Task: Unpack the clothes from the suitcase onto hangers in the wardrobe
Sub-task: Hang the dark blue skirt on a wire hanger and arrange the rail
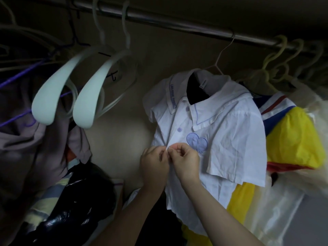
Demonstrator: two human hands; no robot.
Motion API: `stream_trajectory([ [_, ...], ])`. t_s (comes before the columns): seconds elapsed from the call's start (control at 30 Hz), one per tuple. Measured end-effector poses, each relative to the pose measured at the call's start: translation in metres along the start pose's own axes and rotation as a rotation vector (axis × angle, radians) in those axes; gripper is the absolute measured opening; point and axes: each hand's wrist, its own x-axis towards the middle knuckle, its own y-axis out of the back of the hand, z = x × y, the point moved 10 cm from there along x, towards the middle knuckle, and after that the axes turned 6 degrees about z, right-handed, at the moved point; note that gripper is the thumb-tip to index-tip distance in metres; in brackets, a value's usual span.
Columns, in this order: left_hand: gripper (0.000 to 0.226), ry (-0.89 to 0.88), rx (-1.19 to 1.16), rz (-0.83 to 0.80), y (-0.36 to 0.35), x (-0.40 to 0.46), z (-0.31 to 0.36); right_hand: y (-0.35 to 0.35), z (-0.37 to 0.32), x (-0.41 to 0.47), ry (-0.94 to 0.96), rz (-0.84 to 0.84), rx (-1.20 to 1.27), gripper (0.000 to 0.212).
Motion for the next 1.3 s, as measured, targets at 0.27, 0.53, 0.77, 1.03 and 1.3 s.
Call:
stream_trajectory([
  [0.27,0.014,0.173,-0.256,-0.173,-0.014,-0.001,-0.011,0.008,0.0,0.0,-0.035,-0.052,0.138,0.028],
  [0.53,0.021,-0.075,-0.021,-0.081,-0.009,0.005,0.008,0.016,-0.001,0.002,-0.069,0.02,0.092,0.02],
  [0.77,0.02,-0.016,-0.107,-0.227,-0.013,0.007,0.011,0.02,-0.006,-0.003,-0.077,0.04,0.257,0.024],
  [1.03,0.026,0.987,-0.626,-0.278,-0.031,-0.008,-0.049,0.027,-0.085,-0.049,0.745,0.022,-0.392,0.018],
  [1.3,0.025,-0.029,-0.453,-0.28,-0.024,0.072,0.121,0.149,-0.106,-0.058,0.705,0.61,-0.784,0.052],
])
